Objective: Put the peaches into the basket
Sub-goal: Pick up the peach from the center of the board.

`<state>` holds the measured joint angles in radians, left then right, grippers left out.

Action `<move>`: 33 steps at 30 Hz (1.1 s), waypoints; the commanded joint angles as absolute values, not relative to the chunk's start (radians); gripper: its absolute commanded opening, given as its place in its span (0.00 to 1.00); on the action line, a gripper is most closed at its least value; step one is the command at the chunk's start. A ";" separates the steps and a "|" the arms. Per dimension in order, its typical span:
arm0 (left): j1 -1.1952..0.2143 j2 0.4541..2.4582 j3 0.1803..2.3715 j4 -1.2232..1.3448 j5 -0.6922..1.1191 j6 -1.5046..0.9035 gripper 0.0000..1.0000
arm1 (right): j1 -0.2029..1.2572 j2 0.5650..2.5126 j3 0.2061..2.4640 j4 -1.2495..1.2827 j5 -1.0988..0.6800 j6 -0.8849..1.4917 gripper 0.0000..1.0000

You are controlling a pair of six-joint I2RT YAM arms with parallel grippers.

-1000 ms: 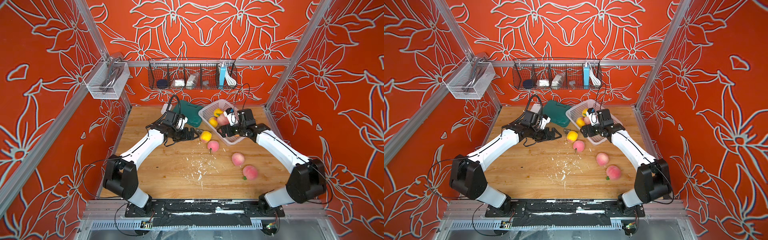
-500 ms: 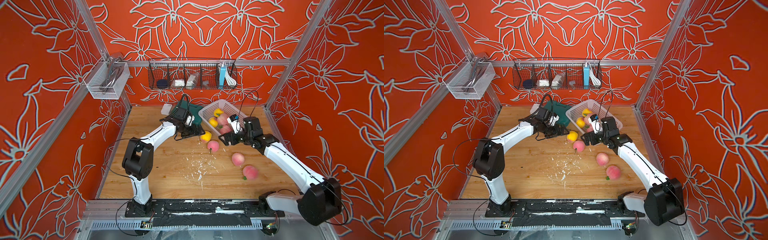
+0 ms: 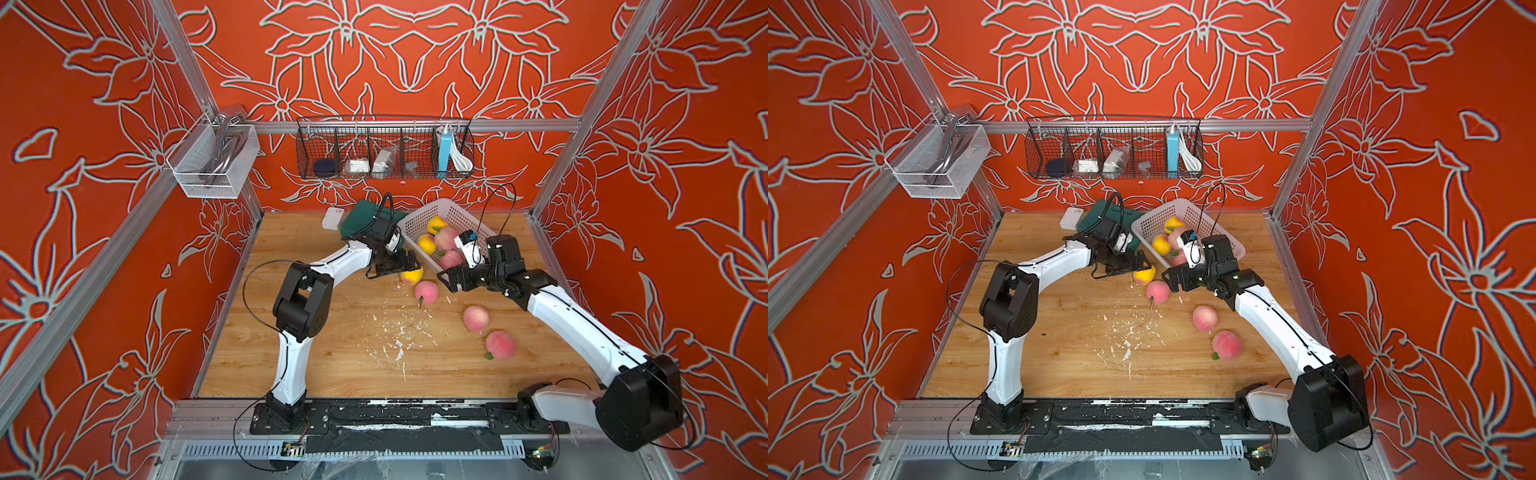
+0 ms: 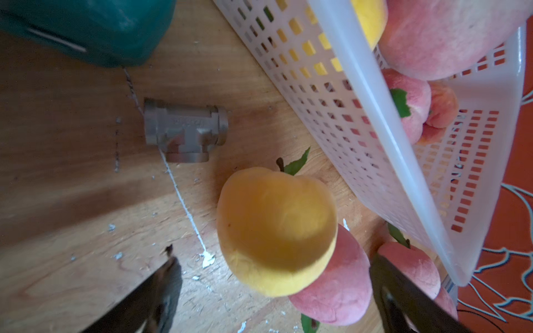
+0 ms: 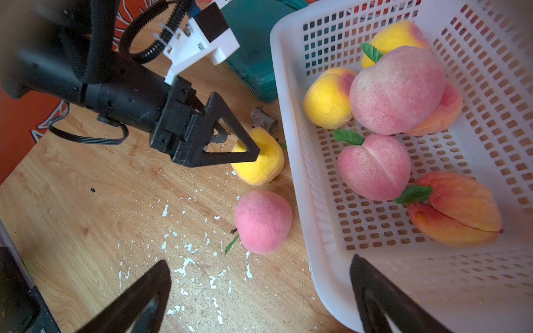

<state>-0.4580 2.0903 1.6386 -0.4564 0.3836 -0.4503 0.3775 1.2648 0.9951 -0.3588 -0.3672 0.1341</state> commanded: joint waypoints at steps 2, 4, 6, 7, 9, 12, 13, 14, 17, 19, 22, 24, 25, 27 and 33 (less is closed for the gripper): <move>-0.471 2.128 1.672 -0.432 0.363 -0.459 0.96 | 0.372 1.243 0.983 -0.366 -0.347 0.145 0.99; -0.473 2.142 1.679 -0.428 0.368 -0.462 0.95 | 0.373 1.239 0.986 -0.372 -0.342 0.144 0.99; -0.476 2.155 1.687 -0.424 0.368 -0.465 0.95 | 0.373 1.234 0.989 -0.377 -0.337 0.144 0.99; -0.479 2.159 1.688 -0.422 0.367 -0.464 0.95 | 0.372 1.233 0.991 -0.377 -0.333 0.143 0.99; -0.482 2.171 1.696 -0.422 0.363 -0.463 0.93 | 0.373 1.231 0.992 -0.381 -0.332 0.144 0.99; -0.483 2.185 1.701 -0.417 0.361 -0.464 0.91 | 0.373 1.229 0.996 -0.384 -0.335 0.145 0.99; -0.483 2.190 1.703 -0.417 0.359 -0.463 0.90 | 0.373 1.229 0.997 -0.387 -0.336 0.145 0.99; -0.483 2.193 1.703 -0.412 0.362 -0.463 0.89 | 0.372 1.228 0.997 -0.390 -0.335 0.143 0.99; -0.483 2.195 1.688 -0.381 0.377 -0.472 0.87 | 0.372 1.221 0.996 -0.393 -0.329 0.143 0.99; -0.484 2.199 1.688 -0.379 0.377 -0.473 0.85 | 0.371 1.217 0.993 -0.392 -0.328 0.141 0.99; -0.484 2.205 1.686 -0.379 0.377 -0.473 0.83 | 0.371 1.215 0.994 -0.394 -0.328 0.136 0.99; -0.483 2.206 1.680 -0.373 0.380 -0.474 0.82 | 0.370 1.215 0.997 -0.397 -0.328 0.135 0.99; -0.483 2.205 1.674 -0.368 0.383 -0.473 0.81 | 0.370 1.215 0.999 -0.400 -0.328 0.133 0.99; -0.483 2.206 1.666 -0.362 0.386 -0.476 0.81 | 0.368 1.213 1.002 -0.402 -0.327 0.133 0.99; -0.483 2.201 1.645 -0.353 0.392 -0.478 0.80 | 0.367 1.207 1.002 -0.403 -0.328 0.136 0.99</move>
